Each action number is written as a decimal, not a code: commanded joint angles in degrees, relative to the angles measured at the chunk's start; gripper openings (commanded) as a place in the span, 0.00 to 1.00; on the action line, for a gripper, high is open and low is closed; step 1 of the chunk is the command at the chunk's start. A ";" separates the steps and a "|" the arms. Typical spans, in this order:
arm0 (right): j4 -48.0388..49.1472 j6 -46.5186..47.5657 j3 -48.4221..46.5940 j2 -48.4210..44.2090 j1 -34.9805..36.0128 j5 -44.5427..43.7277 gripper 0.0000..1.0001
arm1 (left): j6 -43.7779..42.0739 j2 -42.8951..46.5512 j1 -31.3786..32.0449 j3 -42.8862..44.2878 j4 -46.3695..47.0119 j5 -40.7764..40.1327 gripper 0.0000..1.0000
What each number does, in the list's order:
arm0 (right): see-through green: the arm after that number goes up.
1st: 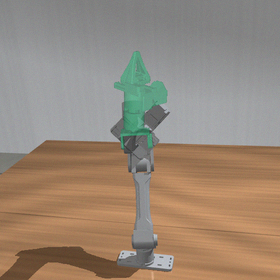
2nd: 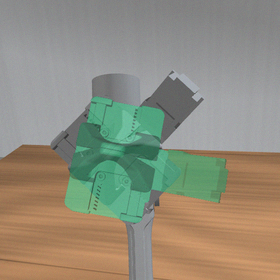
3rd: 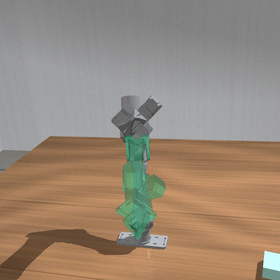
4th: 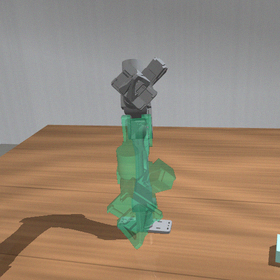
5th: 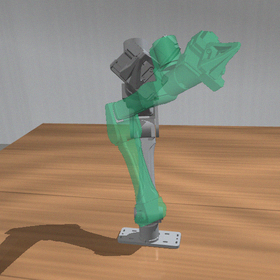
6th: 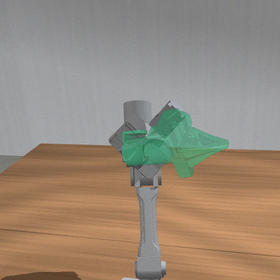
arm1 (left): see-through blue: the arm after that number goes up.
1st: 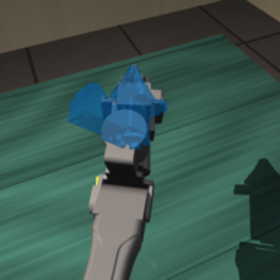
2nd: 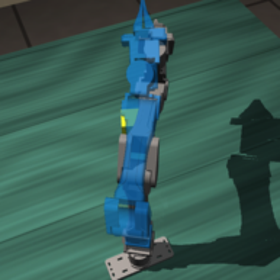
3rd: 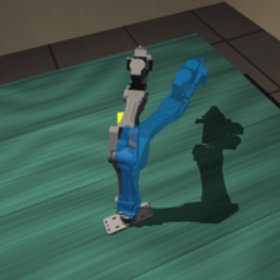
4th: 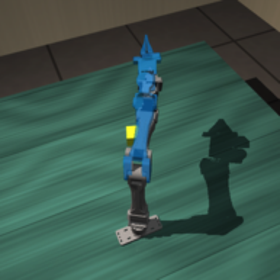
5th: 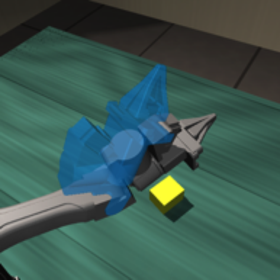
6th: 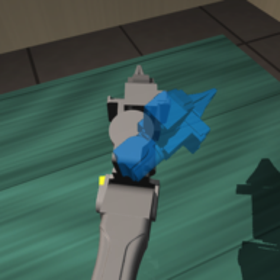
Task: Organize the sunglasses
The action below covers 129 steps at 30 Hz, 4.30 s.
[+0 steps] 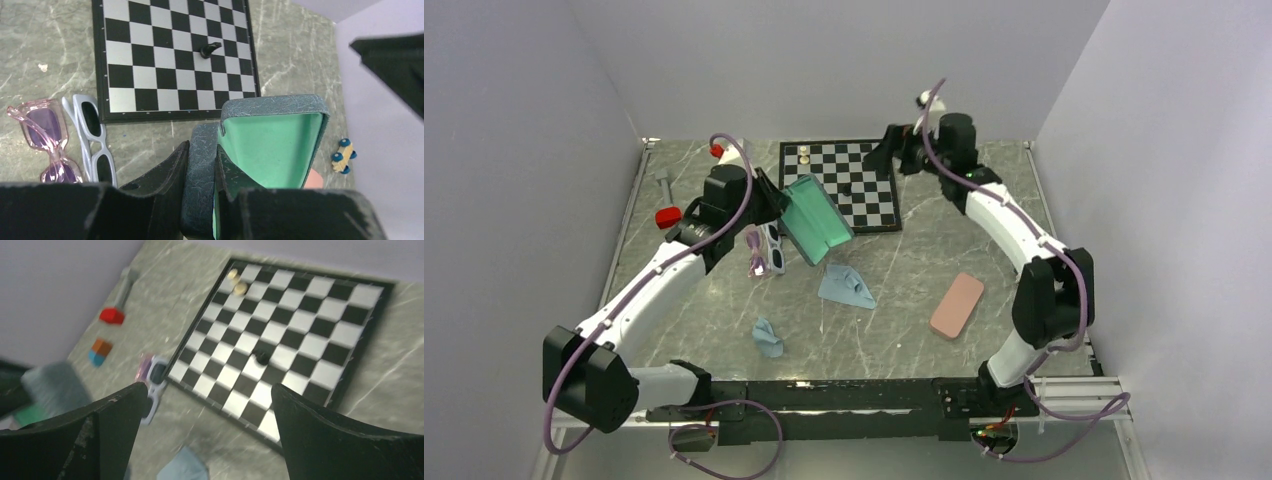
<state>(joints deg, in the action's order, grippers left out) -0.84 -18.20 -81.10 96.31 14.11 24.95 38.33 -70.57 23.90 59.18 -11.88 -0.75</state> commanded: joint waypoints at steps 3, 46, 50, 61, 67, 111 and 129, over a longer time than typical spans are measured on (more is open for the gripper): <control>-2.76 4.95 6.41 -7.36 9.00 -6.34 1.00 | 2.79 -4.09 -0.72 3.80 3.87 -0.64 0.00; -26.87 47.73 16.64 -6.37 12.65 -25.37 0.02 | -8.29 -1.83 -5.62 -7.74 15.40 18.69 0.99; -25.97 49.85 17.24 -4.32 9.04 -23.89 0.04 | -9.59 -1.55 -6.10 -7.72 13.61 15.95 0.99; -24.23 50.15 16.46 1.20 7.78 -24.68 0.24 | -8.71 -1.13 -6.89 -8.03 10.30 10.95 0.99; -24.17 48.14 16.15 -0.64 7.78 -24.82 0.52 | -8.53 -0.93 -7.03 -8.29 9.97 11.39 0.99; -7.26 -2.54 27.17 -35.35 8.17 -34.62 1.00 | -0.27 2.83 -4.20 -14.16 7.97 16.12 0.99; -19.44 -8.69 27.58 -21.97 22.97 -26.20 1.00 | -0.78 -9.40 9.93 -15.69 2.48 15.83 0.95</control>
<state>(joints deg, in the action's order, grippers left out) -15.88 -22.55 -52.51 71.42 33.32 -1.23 37.12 -78.46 33.10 43.70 -8.82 15.11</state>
